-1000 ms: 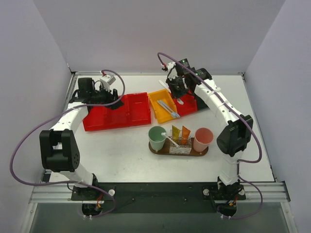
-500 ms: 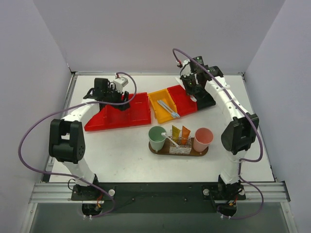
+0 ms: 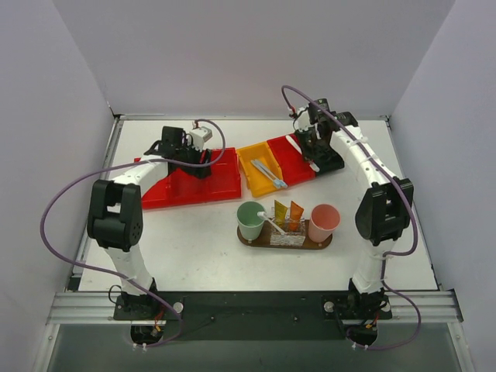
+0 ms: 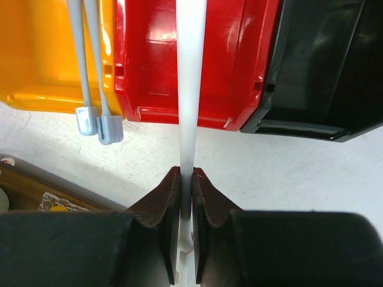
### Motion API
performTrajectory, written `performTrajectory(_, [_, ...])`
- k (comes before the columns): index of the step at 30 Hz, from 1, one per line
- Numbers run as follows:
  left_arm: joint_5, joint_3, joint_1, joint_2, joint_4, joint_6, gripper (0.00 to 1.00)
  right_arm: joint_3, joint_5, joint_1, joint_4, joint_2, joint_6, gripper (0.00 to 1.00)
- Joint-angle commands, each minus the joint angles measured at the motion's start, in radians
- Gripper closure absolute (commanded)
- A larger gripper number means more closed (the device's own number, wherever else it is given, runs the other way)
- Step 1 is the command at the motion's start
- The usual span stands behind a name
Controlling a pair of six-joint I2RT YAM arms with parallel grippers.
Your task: Prepare toiletry sets of a toothbrush and toothpaste on the tray
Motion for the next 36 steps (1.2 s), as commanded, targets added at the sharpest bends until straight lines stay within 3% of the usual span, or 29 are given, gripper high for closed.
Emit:
performTrajectory(1, [-0.031,0.074,-0.022,0.04,0.006,-0.005,0.32,-0.041,-0.034,0.001,-0.001,-0.116,0.009,1.0])
performTrajectory(14, [-0.137,0.154,-0.074,0.115,0.011,-0.042,0.51,-0.114,-0.051,0.001,0.011,-0.231,0.032,1.0])
performTrajectory(18, [-0.163,0.148,-0.074,0.112,0.037,-0.096,0.62,-0.13,-0.053,-0.001,0.014,-0.239,0.038,1.0])
performTrajectory(22, [-0.213,0.132,-0.074,0.098,0.055,-0.123,0.85,-0.139,-0.059,0.001,0.018,-0.242,0.041,1.0])
performTrajectory(23, [-0.239,0.126,-0.073,0.094,0.06,-0.131,0.97,-0.139,-0.059,0.001,0.019,-0.24,0.041,1.0])
performTrajectory(24, [-0.256,0.117,-0.073,0.087,0.069,-0.151,1.0,-0.142,-0.062,0.001,0.021,-0.242,0.043,1.0])
performTrajectory(36, [-0.353,0.079,-0.074,0.087,0.128,-0.362,1.0,-0.164,-0.079,0.001,0.034,-0.242,0.058,1.0])
